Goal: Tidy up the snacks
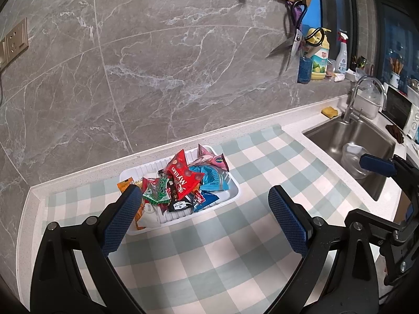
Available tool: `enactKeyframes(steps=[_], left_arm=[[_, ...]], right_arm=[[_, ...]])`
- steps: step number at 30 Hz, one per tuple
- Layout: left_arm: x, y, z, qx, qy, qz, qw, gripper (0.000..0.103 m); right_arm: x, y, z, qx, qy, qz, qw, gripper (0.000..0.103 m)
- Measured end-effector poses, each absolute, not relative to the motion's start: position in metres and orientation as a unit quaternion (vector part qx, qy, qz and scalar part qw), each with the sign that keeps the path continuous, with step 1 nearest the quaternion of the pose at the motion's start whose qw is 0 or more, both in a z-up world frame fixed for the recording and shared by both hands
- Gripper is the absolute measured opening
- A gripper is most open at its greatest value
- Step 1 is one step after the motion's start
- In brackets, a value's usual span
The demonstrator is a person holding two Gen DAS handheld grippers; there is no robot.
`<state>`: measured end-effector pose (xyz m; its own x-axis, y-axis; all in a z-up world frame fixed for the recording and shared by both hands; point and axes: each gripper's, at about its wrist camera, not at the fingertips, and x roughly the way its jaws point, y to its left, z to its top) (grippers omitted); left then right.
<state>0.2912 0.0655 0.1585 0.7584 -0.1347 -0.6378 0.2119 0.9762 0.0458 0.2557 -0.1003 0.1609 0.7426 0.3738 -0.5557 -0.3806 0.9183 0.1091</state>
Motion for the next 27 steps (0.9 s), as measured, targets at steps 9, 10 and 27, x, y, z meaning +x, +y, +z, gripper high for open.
enactKeyframes(steps=[9,10,27], left_arm=[[0.2943,0.0661,0.1575,0.057,0.337,-0.091,0.935,0.098],[0.2955,0.0667,0.1568,0.056,0.337,-0.091,0.935,0.098],[0.2981,0.0681,0.1526,0.054,0.337,-0.083,0.936,0.098]], right_arm=[[0.2574,-0.1004,0.1596,-0.004,0.298,0.203,0.933,0.101],[0.2581,-0.0998,0.1592,-0.005,0.299,0.203,0.933,0.101],[0.2581,-0.0993,0.1599,-0.004,0.299,0.203,0.932,0.101]])
